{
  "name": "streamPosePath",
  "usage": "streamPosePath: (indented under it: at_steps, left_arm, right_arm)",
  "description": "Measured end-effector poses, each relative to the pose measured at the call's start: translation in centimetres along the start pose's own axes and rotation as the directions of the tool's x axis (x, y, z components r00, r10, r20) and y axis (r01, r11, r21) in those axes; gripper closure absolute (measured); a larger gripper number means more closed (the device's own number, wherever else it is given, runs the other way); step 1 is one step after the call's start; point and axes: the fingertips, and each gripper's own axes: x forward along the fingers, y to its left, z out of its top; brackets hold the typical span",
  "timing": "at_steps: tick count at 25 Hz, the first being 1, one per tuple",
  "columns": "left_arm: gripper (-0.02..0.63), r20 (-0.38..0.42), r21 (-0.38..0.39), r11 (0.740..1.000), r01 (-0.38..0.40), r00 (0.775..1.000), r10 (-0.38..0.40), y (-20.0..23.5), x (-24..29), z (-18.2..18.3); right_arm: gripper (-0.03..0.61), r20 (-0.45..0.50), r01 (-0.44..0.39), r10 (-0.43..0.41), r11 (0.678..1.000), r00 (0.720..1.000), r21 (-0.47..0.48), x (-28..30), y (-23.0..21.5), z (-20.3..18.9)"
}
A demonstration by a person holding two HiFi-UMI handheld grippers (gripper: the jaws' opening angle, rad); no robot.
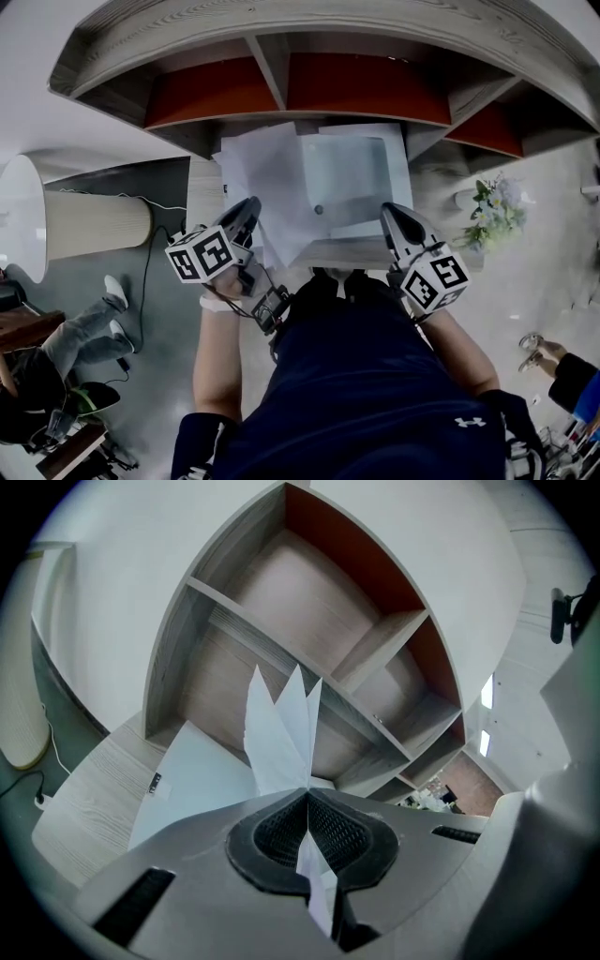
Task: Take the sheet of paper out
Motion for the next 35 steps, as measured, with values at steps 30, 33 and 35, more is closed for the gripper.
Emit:
streamPosePath:
  at_steps: [30, 33, 35]
  left_arm:
    - [0.6, 0.035, -0.012, 0.998, 0.067, 0.997, -0.066, -2.9, -1.8, 0.5]
    - [0.6, 0.034, -0.014, 0.998, 0.068, 0.997, -0.068, -2.9, -1.9, 0.4]
    - [0.6, 0.031, -0.016, 0.998, 0.068, 0.997, -0.068, -2.9, -1.9, 0.3]
  right_arm:
    - [0.565, 0.049, -0.054, 0.057, 0.997, 0.997, -0.063, -0.5, 1.9, 2.8]
    - [0.565, 0.051, -0.055, 0.058, 0.997, 0.997, -0.061, -0.7, 2.0, 2.8]
    - [0.565, 0.051, -0.056, 0.059, 0.997, 0.997, -0.058, -0.8, 2.0, 2.8]
